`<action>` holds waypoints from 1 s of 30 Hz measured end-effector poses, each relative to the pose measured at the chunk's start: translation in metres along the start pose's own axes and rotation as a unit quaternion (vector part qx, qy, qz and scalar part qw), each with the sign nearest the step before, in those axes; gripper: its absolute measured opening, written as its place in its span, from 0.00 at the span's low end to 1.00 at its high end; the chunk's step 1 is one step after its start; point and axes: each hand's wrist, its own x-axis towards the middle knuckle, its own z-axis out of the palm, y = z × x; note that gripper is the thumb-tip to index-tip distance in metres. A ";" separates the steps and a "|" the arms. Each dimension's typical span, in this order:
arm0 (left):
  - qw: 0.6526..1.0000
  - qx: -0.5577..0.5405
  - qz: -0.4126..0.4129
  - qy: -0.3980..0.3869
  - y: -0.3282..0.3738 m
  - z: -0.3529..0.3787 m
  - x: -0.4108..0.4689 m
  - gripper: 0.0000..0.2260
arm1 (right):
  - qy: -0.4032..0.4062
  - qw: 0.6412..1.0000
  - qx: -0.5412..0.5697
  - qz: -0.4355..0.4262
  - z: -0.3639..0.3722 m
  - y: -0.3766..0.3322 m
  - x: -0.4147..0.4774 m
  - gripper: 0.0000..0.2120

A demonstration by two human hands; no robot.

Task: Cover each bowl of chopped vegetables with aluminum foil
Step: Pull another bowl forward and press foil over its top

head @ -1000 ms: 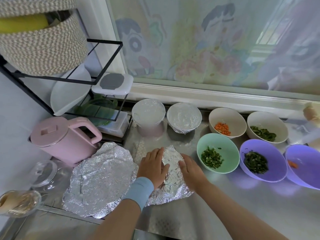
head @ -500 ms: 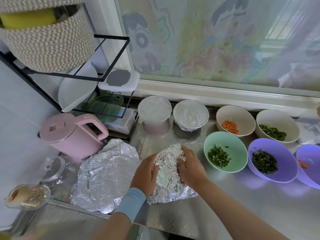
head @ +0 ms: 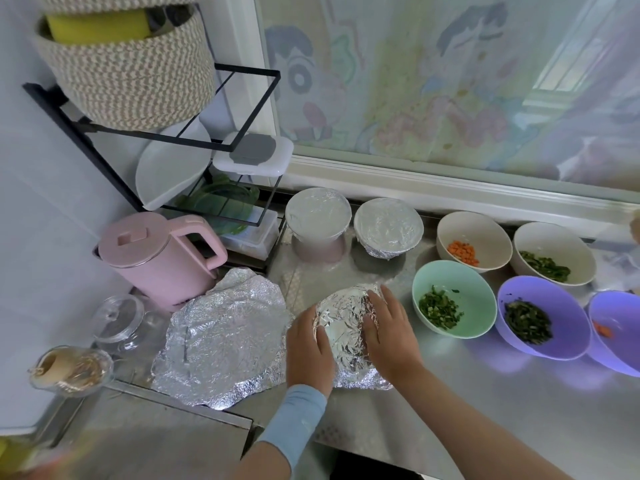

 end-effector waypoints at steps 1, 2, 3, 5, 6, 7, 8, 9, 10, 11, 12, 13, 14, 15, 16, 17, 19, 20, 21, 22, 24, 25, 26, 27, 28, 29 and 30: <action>0.999 -0.031 -0.023 -0.009 0.002 0.004 -0.005 0.19 | 0.005 1.000 0.012 0.006 0.002 0.000 -0.003 0.23; 0.997 -0.059 -0.040 -0.018 0.003 0.007 -0.009 0.20 | 0.007 1.000 0.025 0.016 0.005 0.000 -0.006 0.24; 0.995 -0.081 -0.055 -0.025 0.003 0.009 -0.011 0.21 | 0.009 0.999 0.041 0.028 0.007 -0.001 -0.009 0.25; 0.989 -0.116 -0.085 -0.033 0.004 0.013 -0.012 0.22 | 0.024 0.996 0.076 0.048 0.010 0.000 -0.012 0.27; 0.986 -0.131 -0.093 -0.031 0.004 0.015 -0.011 0.22 | 0.034 0.993 0.096 0.055 0.011 0.000 -0.012 0.28; 0.985 -0.142 -0.097 -0.025 0.003 0.017 -0.011 0.22 | 0.044 0.991 0.114 0.056 0.010 0.001 -0.013 0.29; 0.985 -0.146 -0.094 -0.021 0.002 0.019 -0.010 0.22 | 0.053 0.989 0.128 0.050 0.010 0.002 -0.014 0.31; 0.985 -0.149 -0.084 -0.020 0.000 0.021 -0.010 0.22 | 0.061 0.988 0.138 0.041 0.010 0.003 -0.015 0.31; 0.986 -0.152 -0.071 -0.023 -0.003 0.022 -0.009 0.23 | 0.066 0.987 0.142 0.031 0.011 0.005 -0.017 0.31; 0.986 -0.153 -0.057 -0.031 -0.006 0.023 -0.009 0.24 | 0.070 0.987 0.143 0.023 0.011 0.007 -0.018 0.31; 0.987 -0.152 -0.041 -0.044 -0.009 0.023 -0.008 0.24 | 0.072 0.987 0.141 0.015 0.011 0.009 -0.019 0.30; 0.987 -0.144 -0.027 -0.059 -0.012 0.022 -0.007 0.25 | 0.070 0.988 0.140 0.010 0.011 0.011 -0.020 0.30; 0.990 -0.120 -0.008 -0.069 -0.016 0.022 -0.006 0.25 | 0.065 0.988 0.139 0.007 0.012 0.013 -0.019 0.29; 0.995 -0.070 0.020 -0.065 -0.020 0.020 -0.004 0.27 | 0.055 0.989 0.135 0.008 0.012 0.015 -0.019 0.30; 0.997 0.004 0.061 -0.048 -0.023 0.018 -0.002 0.28 | 0.044 0.991 0.127 0.012 0.012 0.016 -0.019 0.30; 0.991 0.078 0.109 -0.029 -0.024 0.015 0.001 0.30 | 0.038 0.993 0.109 0.016 0.011 0.016 -0.019 0.30; 0.963 0.154 0.219 -0.036 -0.018 0.006 0.010 0.30 | 0.053 0.998 0.039 0.002 0.009 0.015 -0.020 0.30; 0.943 0.171 0.274 -0.075 -0.015 0.002 0.016 0.32 | 0.066 0.998 0.006 -0.018 0.006 0.013 -0.022 0.29; 0.919 0.192 0.318 -0.129 -0.012 -0.001 0.021 0.36 | 0.074 0.996 -0.016 -0.044 0.004 0.010 -0.024 0.29; 0.893 0.221 0.344 -0.189 -0.010 -0.004 0.026 0.41 | 0.073 0.994 -0.030 -0.078 0.003 0.009 -0.027 0.29; 0.846 0.287 0.354 -0.275 -0.008 -0.008 0.032 0.52 | 0.052 0.986 -0.055 -0.146 0.004 0.013 -0.035 0.32; 0.832 0.311 0.352 -0.294 -0.009 -0.010 0.035 0.55 | 0.036 0.983 -0.064 -0.166 0.004 0.018 -0.038 0.35; 0.826 0.322 0.351 -0.301 -0.011 -0.012 0.037 0.58 | 0.022 0.982 -0.067 -0.174 0.004 0.023 -0.040 0.38; 0.826 0.323 0.348 -0.304 -0.012 -0.014 0.038 0.59 | 0.010 0.982 -0.064 -0.177 0.004 0.027 -0.040 0.40; 0.828 0.321 0.343 -0.305 -0.014 -0.015 0.039 0.59 | 0.001 0.982 -0.059 -0.178 0.004 0.032 -0.040 0.43; 0.831 0.323 0.337 -0.303 -0.015 -0.015 0.039 0.60 | -0.007 0.982 -0.055 -0.181 0.004 0.034 -0.040 0.45; 0.832 0.328 0.332 -0.301 -0.016 -0.014 0.039 0.60 | -0.015 0.981 -0.053 -0.186 0.004 0.036 -0.039 0.47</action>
